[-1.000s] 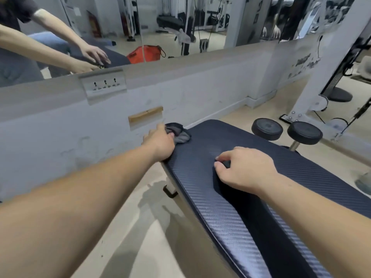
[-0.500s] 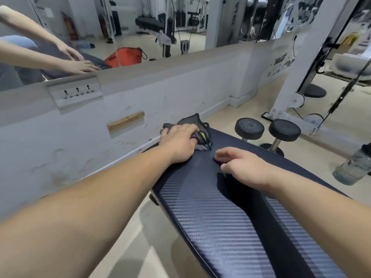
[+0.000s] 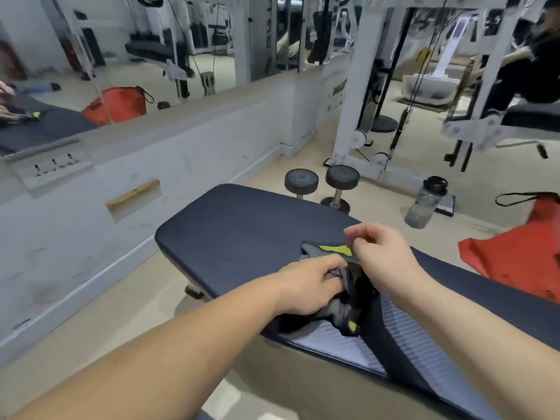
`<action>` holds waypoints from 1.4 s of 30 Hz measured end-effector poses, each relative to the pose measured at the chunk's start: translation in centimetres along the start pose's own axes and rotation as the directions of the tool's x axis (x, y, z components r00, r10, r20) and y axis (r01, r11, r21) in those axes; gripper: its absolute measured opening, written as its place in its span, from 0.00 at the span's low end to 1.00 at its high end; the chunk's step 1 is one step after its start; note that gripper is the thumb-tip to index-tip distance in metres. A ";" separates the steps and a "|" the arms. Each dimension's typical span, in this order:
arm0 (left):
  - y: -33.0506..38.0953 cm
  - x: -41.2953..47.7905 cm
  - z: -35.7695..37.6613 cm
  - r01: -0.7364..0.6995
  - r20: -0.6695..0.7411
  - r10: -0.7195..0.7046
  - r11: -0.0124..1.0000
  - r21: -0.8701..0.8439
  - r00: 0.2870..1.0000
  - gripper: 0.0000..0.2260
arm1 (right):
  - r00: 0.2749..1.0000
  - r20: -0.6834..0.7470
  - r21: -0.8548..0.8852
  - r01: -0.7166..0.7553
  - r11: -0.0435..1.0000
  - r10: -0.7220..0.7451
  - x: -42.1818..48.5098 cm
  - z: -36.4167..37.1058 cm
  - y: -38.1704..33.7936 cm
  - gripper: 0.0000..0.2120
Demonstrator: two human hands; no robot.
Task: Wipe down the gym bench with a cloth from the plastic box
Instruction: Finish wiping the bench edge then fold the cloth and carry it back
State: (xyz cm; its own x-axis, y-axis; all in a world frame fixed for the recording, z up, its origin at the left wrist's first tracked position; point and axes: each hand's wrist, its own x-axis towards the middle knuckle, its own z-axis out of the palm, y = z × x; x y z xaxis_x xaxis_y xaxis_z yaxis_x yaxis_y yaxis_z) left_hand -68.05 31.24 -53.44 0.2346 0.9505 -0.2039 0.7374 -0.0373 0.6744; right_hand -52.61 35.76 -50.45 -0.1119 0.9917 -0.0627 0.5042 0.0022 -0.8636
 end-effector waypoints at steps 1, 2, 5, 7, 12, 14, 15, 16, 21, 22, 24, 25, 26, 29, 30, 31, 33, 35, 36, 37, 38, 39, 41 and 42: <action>1.1 -0.4 0.8 -0.002 0.012 0.003 0.991 -0.133 1.000 0.08 | 0.999 -0.009 0.055 -0.045 0.997 0.046 -0.7 -1.6 0.7 0.13; 2.3 -0.8 1.4 -0.002 0.017 0.007 0.967 -0.256 1.000 0.07 | 0.997 -0.014 0.110 -0.078 0.991 0.080 -1.4 -3.1 1.4 0.10; 5.5 0.0 2.0 0.040 -0.030 -0.074 0.789 -0.614 0.997 0.07 | 0.986 -0.042 0.207 -0.147 0.967 0.159 -2.9 -7.5 3.8 0.10; 7.4 1.1 2.7 0.063 -0.036 -0.161 0.569 -0.820 0.986 0.10 | 0.975 0.008 0.307 -0.214 0.927 0.222 -3.9 -9.5 5.7 0.15; 11.1 3.9 4.6 0.128 0.114 -0.277 0.034 -0.991 0.954 0.15 | 0.942 0.168 0.418 -0.336 0.844 0.291 -4.6 -12.7 8.1 0.25; 12.3 5.4 4.8 0.162 0.159 -0.244 -0.006 -0.987 0.957 0.18 | 0.926 0.239 0.309 -0.358 0.881 0.293 -4.2 -14.7 8.0 0.27; 12.8 6.4 4.8 0.170 0.171 -0.210 -0.019 -0.985 0.963 0.19 | 0.915 0.281 0.286 -0.367 0.885 0.289 -4.1 -15.8 8.0 0.27; 13.3 7.4 4.7 0.172 0.174 -0.179 -0.028 -0.985 0.968 0.19 | 0.905 0.312 0.281 -0.379 0.882 0.289 -3.7 -16.7 8.1 0.27; 14.0 11.9 7.3 0.233 0.232 -0.092 0.006 -0.972 0.968 0.20 | 0.945 0.110 0.292 -0.327 0.899 0.308 -1.7 -19.2 11.0 0.31; 14.1 12.5 8.0 0.256 0.253 -0.102 0.012 -0.967 0.962 0.20 | 0.949 0.099 0.335 -0.314 0.889 0.298 -1.4 -19.6 11.5 0.29; 14.8 13.3 8.9 0.289 0.288 -0.112 -0.011 -0.957 0.951 0.18 | 0.944 0.162 0.407 -0.331 0.852 0.289 -1.3 -20.4 11.9 0.22; 15.3 13.4 9.1 0.302 0.301 -0.113 -0.009 -0.953 0.947 0.17 | 0.931 0.210 0.425 -0.362 0.830 0.299 -1.2 -20.8 11.8 0.18; 16.2 13.2 9.1 0.328 0.325 -0.117 0.010 -0.944 0.938 0.17 | 0.918 0.249 0.442 -0.392 0.807 0.310 -1.0 -21.4 11.7 0.16; 19.7 11.8 8.5 0.431 0.428 -0.110 0.006 -0.902 0.897 0.20 | 0.869 0.281 0.430 -0.493 0.756 0.407 -1.2 -23.5 10.0 0.10; 20.9 11.4 7.9 0.455 0.453 -0.115 -0.012 -0.891 0.884 0.21 | 0.864 0.275 0.390 -0.500 0.773 0.421 -1.2 -24.5 8.9 0.09; 22.4 11.1 6.9 0.474 0.472 -0.127 -0.019 -0.880 0.872 0.20 | 0.867 0.274 0.334 -0.492 0.804 0.416 -1.2 -25.8 7.5 0.09; 26.3 10.7 4.5 0.499 0.485 -0.153 0.066 -0.864 0.861 0.19 | 0.888 0.236 0.260 -0.449 0.855 0.394 -1.4 -29.1 4.4 0.09; 30.8 10.2 1.7 0.514 0.491 -0.161 0.174 -0.840 0.856 0.19 | 0.909 0.191 0.296 -0.414 0.861 0.371 -1.7 -33.0 0.4 0.07; 33.2 10.0 0.1 0.522 0.496 -0.168 0.215 -0.825 0.852 0.18 | 0.912 0.189 0.324 -0.408 0.853 0.364 -1.9 -35.1 -1.9 0.07; 35.7 9.7 -1.4 0.529 0.498 -0.182 0.240 -0.814 0.848 0.19 | 0.913 0.198 0.353 -0.407 0.843 0.357 -2.2 -37.3 -4.3 0.06; 38.1 9.4 -2.9 0.539 0.504 -0.190 0.252 -0.804 0.842 0.19 | 0.915 0.207 0.375 -0.402 0.836 0.347 -2.8 -39.6 -6.7 0.06; 40.6 9.0 -4.4 0.549 0.514 -0.194 0.261 -0.794 0.835 0.19 | 0.917 0.211 0.392 -0.397 0.830 0.339 -3.4 -41.9 -9.2 0.05; 45.9 8.0 -7.6 0.567 0.537 -0.182 0.301 -0.767 0.824 0.19 | 0.917 0.205 0.407 -0.398 0.822 0.342 -4.9 -46.7 -13.7 0.03; 48.4 7.5 -8.9 0.572 0.554 -0.158 0.335 -0.749 0.817 0.18 | 0.917 0.193 0.414 -0.398 0.819 0.348 -5.7 -48.9 -15.6 0.03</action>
State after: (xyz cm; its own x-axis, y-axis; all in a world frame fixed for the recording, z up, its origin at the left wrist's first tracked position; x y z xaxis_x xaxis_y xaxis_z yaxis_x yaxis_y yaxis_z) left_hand -36.26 39.30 -15.98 0.4262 0.6119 -0.6662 -0.0928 0.7622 0.6407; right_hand -17.97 36.35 -12.19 -0.0931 0.8859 -0.4545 0.1026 -0.4455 -0.8894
